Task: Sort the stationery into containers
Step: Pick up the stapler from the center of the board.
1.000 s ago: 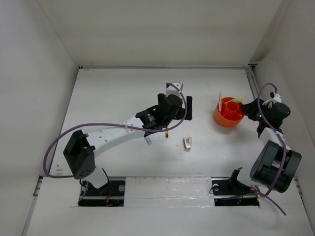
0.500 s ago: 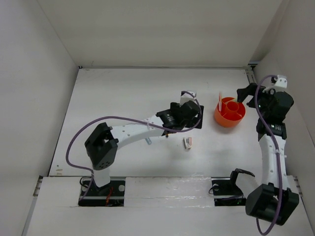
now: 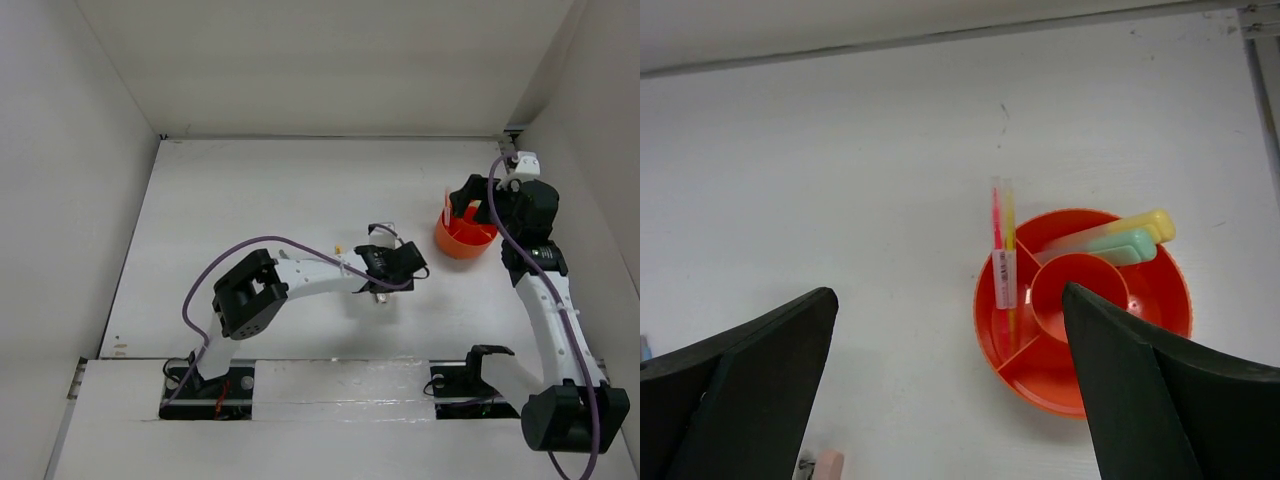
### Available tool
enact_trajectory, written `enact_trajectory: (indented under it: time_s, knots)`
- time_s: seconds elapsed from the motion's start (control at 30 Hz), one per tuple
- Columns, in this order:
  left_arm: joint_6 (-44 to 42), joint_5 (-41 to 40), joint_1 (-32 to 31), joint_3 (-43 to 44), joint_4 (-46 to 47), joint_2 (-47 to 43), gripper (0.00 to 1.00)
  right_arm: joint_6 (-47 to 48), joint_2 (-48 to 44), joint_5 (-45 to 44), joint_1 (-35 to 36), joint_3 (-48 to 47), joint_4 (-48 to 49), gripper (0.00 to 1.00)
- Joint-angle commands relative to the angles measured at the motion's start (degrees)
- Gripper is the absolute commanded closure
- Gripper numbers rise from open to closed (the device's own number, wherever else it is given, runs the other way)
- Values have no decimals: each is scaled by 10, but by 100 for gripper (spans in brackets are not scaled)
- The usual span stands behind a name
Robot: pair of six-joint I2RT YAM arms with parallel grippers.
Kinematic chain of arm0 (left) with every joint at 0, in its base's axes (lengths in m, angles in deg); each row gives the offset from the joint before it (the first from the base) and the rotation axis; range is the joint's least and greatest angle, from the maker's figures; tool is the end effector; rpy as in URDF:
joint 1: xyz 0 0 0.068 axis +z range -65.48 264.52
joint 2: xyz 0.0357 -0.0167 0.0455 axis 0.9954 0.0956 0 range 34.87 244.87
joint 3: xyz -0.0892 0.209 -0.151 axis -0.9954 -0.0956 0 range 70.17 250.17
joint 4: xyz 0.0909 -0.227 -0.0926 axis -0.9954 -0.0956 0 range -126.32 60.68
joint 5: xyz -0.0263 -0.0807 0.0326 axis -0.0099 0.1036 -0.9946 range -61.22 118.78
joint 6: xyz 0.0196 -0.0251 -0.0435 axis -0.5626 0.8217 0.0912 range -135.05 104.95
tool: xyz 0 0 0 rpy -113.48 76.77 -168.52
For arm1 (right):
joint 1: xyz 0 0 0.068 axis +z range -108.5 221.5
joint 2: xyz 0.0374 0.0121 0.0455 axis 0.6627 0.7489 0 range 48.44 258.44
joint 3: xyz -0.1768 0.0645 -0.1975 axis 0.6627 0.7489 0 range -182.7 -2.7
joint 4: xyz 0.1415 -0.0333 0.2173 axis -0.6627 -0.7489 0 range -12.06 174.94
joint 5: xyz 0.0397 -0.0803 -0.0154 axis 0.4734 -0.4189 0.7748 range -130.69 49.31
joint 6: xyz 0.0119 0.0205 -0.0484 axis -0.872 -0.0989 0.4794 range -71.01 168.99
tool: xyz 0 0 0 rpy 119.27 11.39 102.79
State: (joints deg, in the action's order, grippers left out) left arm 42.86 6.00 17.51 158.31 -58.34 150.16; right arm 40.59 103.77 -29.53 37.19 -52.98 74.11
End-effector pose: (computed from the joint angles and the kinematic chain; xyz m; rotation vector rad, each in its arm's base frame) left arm 0.1837 -0.3975 0.2051 0.0452 2.4945 -0.4396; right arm 0.2238 -0.0100 0.3390 0.0689 1.8477 0.2297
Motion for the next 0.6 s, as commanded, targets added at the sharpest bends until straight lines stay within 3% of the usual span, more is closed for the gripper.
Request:
enact_trajectory:
  time_s: [0.0, 0.17, 0.33, 0.5, 0.57]
  knots:
    - [63, -21, 1, 16, -39, -8, 6, 12, 3, -19, 24, -14, 5, 0]
    - [77, -9, 1, 5, -39, 15, 16, 12, 3, -19, 40, -19, 5, 0]
    - [65, 16, 1, 17, -39, 49, 52, 7, -3, -8, 40, -25, -1, 0]
    - [65, 28, 1, -9, -33, 56, 52, 7, -8, -8, 40, -31, -7, 0]
    - [65, 28, 1, -16, -33, 50, 61, 7, -8, -3, 40, -31, -7, 0]
